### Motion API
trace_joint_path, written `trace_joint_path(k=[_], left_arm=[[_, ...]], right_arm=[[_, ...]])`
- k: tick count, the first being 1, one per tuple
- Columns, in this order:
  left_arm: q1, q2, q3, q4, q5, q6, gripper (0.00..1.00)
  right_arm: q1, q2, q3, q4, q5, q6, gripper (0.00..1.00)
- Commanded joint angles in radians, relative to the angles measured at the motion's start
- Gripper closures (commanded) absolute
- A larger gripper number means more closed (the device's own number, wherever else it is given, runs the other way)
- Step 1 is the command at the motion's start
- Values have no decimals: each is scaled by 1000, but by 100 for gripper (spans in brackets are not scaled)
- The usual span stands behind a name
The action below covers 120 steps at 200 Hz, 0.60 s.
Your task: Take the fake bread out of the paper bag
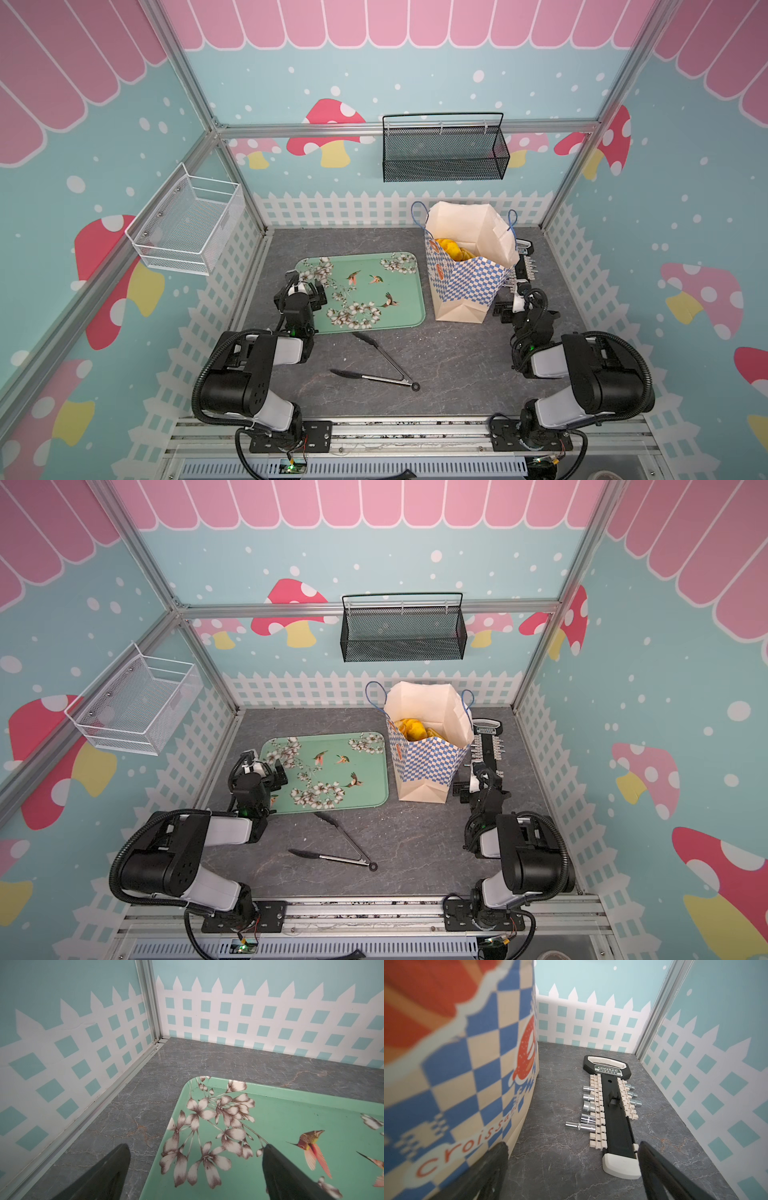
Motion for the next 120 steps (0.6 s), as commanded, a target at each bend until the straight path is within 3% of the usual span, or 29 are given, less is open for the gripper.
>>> trace_joint_path(k=[1, 120], left_arm=[[-1, 8, 11, 3, -2, 9, 1], [-1, 5, 7, 9, -6, 9, 1]], right_arm=[[7, -1, 14, 39, -2, -14, 2], [6, -2, 12, 40, -3, -14, 2]])
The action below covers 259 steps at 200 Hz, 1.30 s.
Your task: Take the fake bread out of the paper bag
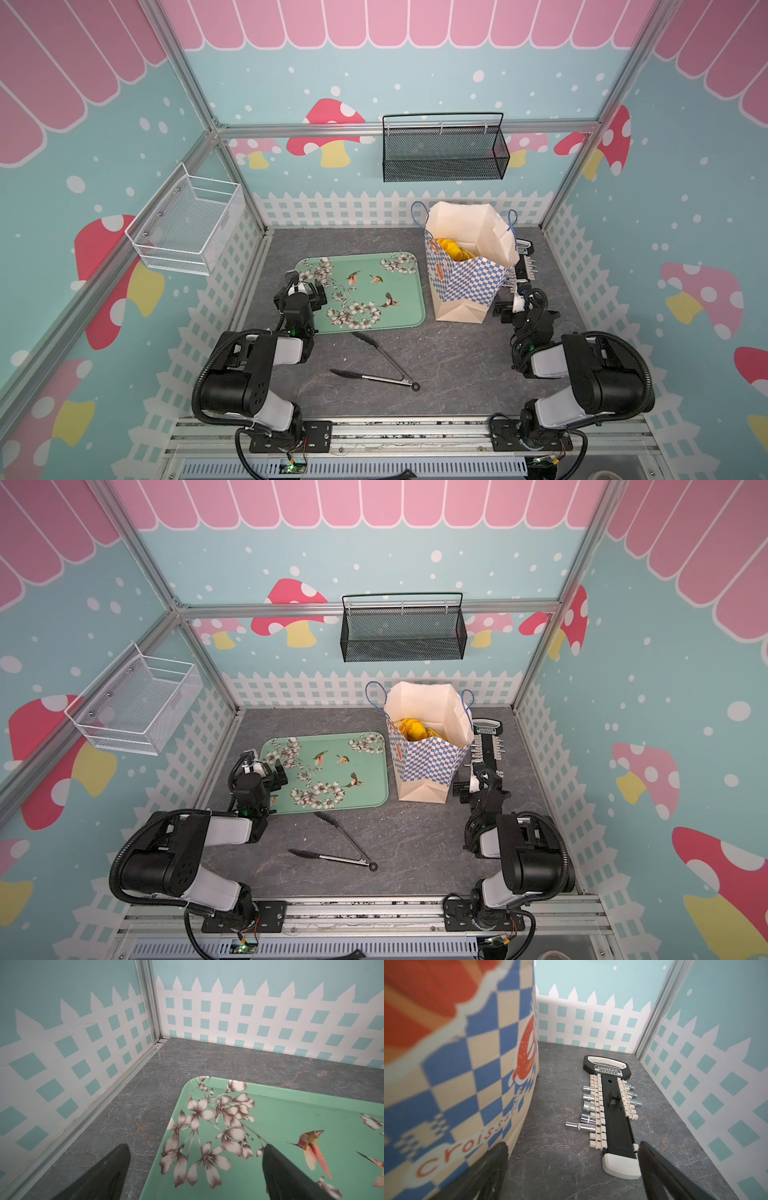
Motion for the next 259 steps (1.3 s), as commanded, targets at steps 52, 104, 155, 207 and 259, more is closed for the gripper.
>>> trace_joint_path(k=[52, 104, 155, 207, 259], left_arm=[[-33, -222, 3, -206, -120, -27, 1], [-41, -500, 262, -1106, -196, -461, 1], [-166, -698, 305, -1603, -65, -891, 1], [-614, -704, 292, -1672, -166, -1137, 1], [-936, -425, 484, -1658, -313, -1229, 1]], right_arm=[[6, -146, 79, -197, -4, -2, 2], [6, -361, 194, -645, 22, 149, 2], [6, -513, 346, -1069, 44, 240, 4], [6, -609, 634, -1421, -74, 211, 15], [6, -502, 916, -1617, -185, 214, 5]])
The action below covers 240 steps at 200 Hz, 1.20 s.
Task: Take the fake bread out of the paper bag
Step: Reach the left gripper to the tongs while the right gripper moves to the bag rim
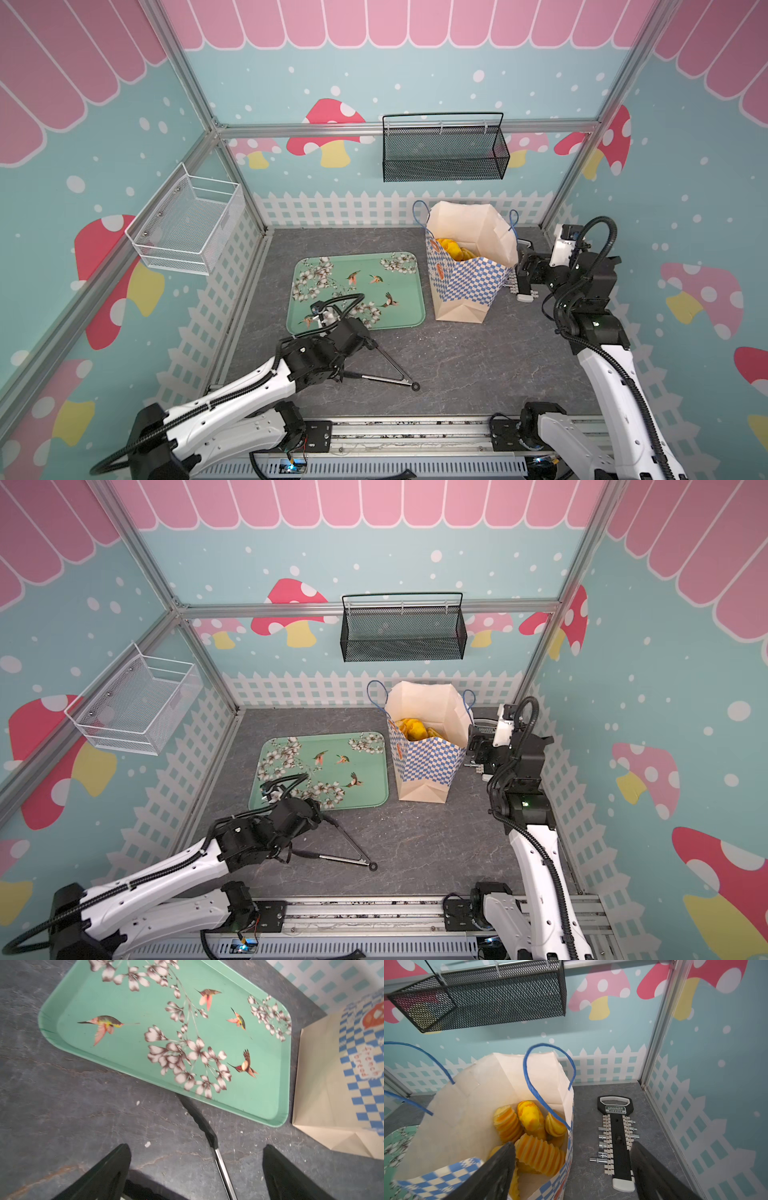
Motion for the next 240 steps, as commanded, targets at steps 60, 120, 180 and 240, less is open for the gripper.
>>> trace_joint_path(k=[60, 120, 180, 240], left_arm=[[-158, 331, 264, 24, -75, -7, 1], [-175, 386, 253, 10, 72, -230, 1], [-175, 343, 206, -100, 205, -532, 1], [-170, 392, 180, -89, 335, -648, 1]], right_arm=[[-5, 507, 464, -404, -77, -35, 1], [-7, 634, 534, -413, -7, -62, 6], [-6, 671, 523, -399, -66, -73, 41], [-5, 661, 492, -374, -111, -67, 49]])
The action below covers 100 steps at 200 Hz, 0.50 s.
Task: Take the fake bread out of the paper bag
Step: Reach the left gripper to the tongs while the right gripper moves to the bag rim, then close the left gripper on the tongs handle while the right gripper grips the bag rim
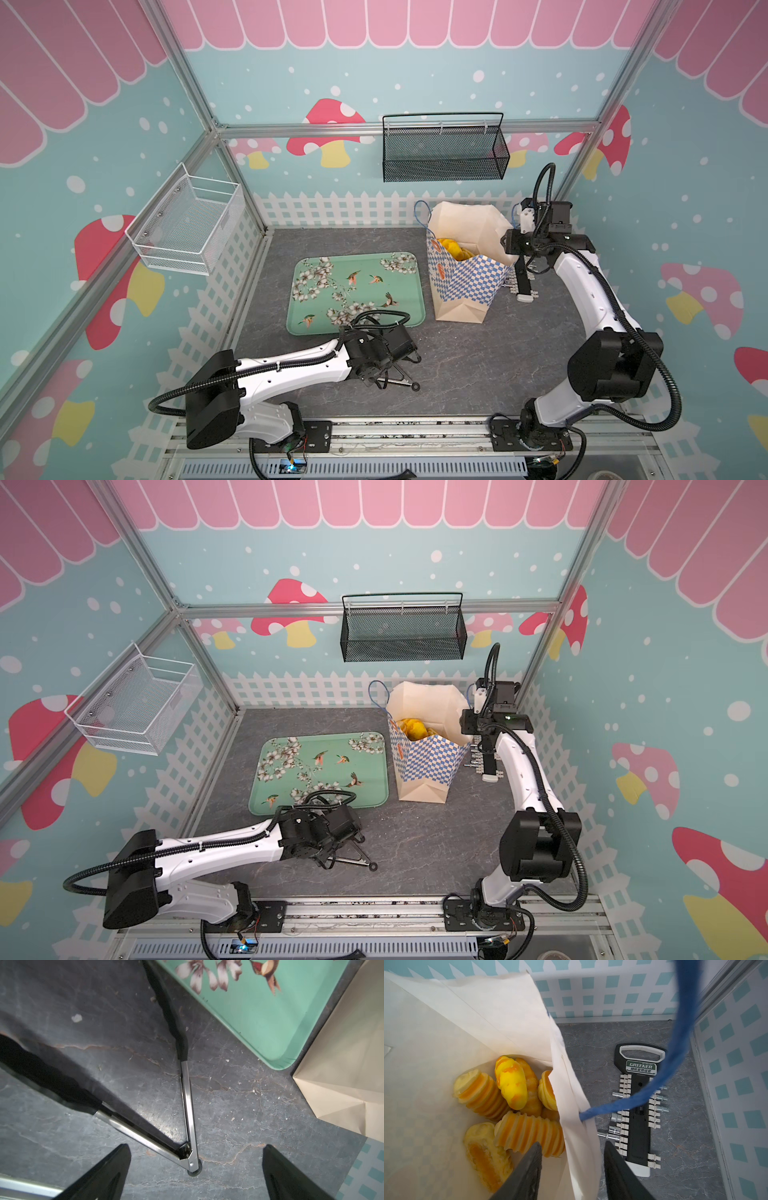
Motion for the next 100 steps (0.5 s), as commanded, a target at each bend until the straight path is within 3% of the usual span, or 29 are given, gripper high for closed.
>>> trace_joint_path(k=[1, 100], left_arm=[[0, 36, -5, -19, 61, -102, 1], [0, 195, 75, -59, 140, -96, 1]], right_arm=[[-4, -4, -20, 12, -45, 2, 49], [-4, 14, -31, 27, -98, 9, 49]])
